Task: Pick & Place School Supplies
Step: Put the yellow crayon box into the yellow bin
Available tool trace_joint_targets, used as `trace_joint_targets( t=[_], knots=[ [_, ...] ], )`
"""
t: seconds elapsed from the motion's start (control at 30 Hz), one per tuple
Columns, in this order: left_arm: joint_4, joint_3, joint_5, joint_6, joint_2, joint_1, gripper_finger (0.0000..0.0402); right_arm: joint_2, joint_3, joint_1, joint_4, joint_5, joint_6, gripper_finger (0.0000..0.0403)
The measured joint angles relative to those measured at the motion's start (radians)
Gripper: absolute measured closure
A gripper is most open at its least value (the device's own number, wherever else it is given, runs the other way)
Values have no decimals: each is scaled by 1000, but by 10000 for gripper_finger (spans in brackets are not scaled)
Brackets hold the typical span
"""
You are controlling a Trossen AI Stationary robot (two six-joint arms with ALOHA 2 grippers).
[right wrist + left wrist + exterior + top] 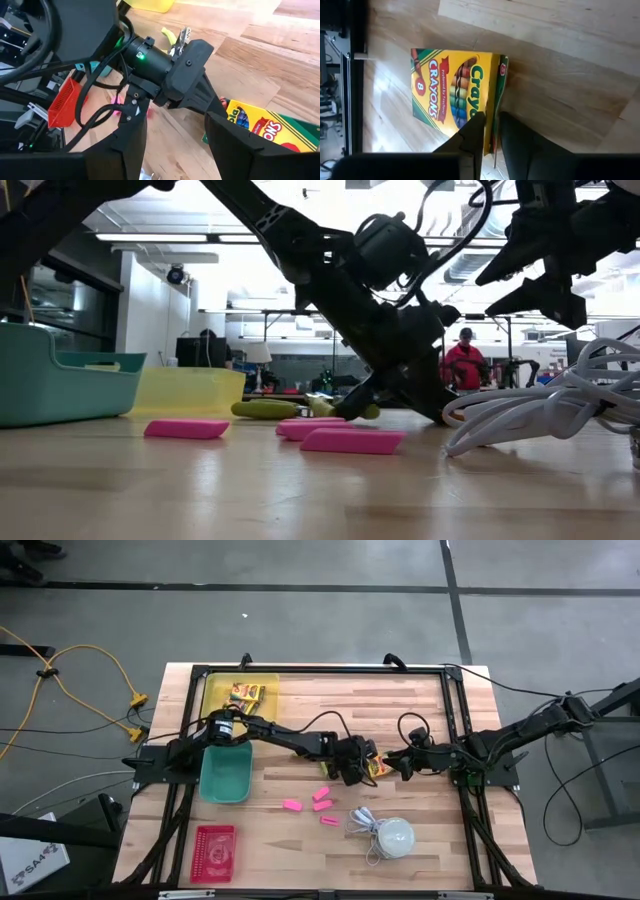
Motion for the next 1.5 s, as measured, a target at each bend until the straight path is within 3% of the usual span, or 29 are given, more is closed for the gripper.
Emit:
trace_joint_targets(
  t=[0.27,0.43,0.73,0.93,1.5],
  knots=[
    [-1,0,-76,3,-1,-19,399,0,0,0,0,-11,0,213],
    [18,-3,-147,23,-6,-37,400,0,0,0,-1,-11,0,213],
    [62,-4,-144,-70,-103,-44,401,0,0,0,-3,-11,-1,213],
    [30,-3,-138,-141,-149,-13,401,0,0,0,-2,-11,-1,213],
    [-21,-3,-272,-231,-211,53,401,0,0,0,-3,-10,-20,213]
  ],
)
